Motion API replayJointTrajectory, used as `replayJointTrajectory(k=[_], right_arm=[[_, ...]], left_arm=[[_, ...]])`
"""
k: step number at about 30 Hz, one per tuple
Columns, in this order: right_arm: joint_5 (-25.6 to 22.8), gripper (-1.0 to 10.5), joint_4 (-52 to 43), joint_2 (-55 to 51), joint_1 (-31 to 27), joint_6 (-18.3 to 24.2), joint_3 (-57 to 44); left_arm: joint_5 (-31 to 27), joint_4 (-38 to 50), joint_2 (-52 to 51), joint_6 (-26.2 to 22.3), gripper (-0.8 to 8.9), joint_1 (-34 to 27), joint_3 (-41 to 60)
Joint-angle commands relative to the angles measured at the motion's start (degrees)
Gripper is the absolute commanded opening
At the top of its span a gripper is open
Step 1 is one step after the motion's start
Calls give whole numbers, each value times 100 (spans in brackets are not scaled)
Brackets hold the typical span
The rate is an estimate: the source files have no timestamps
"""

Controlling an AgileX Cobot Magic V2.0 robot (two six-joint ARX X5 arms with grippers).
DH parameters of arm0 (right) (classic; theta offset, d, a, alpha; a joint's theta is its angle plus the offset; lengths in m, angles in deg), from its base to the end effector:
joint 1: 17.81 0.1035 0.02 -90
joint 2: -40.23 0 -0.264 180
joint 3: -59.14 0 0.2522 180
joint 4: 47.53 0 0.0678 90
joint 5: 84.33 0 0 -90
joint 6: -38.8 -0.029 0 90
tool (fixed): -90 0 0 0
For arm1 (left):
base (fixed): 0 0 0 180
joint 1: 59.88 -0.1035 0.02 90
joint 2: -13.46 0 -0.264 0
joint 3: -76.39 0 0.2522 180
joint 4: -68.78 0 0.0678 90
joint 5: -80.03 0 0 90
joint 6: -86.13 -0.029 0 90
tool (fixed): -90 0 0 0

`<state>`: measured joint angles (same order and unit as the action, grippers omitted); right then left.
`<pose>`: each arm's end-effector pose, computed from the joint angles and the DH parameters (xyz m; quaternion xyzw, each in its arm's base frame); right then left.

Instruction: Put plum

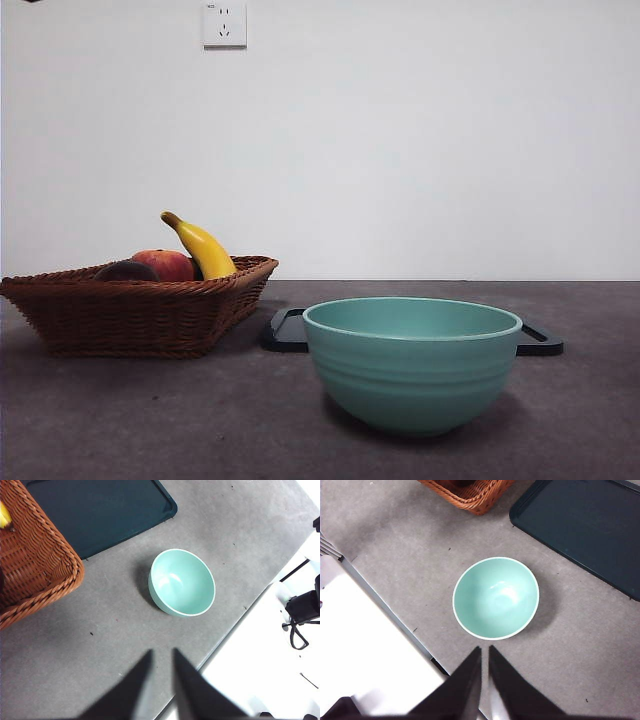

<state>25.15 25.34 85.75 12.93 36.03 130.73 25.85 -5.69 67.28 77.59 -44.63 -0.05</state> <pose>0.1039 0.0731 0.3333 -0.0189 0.4045 0.3798 0.8317 0.1435 -0.0567 0.3418 -0.0174 0.4001 -0.4186 0.8151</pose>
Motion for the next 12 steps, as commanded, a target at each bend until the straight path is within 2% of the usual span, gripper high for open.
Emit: replayJointTrajectory(k=[1, 12], right_arm=[[0, 8, -46, 44, 35, 63, 94], [2, 8, -48, 44, 35, 44, 94]], left_arm=[[24, 22, 31, -105, 7, 20, -61], [24, 26, 28, -107, 7, 20, -61]])
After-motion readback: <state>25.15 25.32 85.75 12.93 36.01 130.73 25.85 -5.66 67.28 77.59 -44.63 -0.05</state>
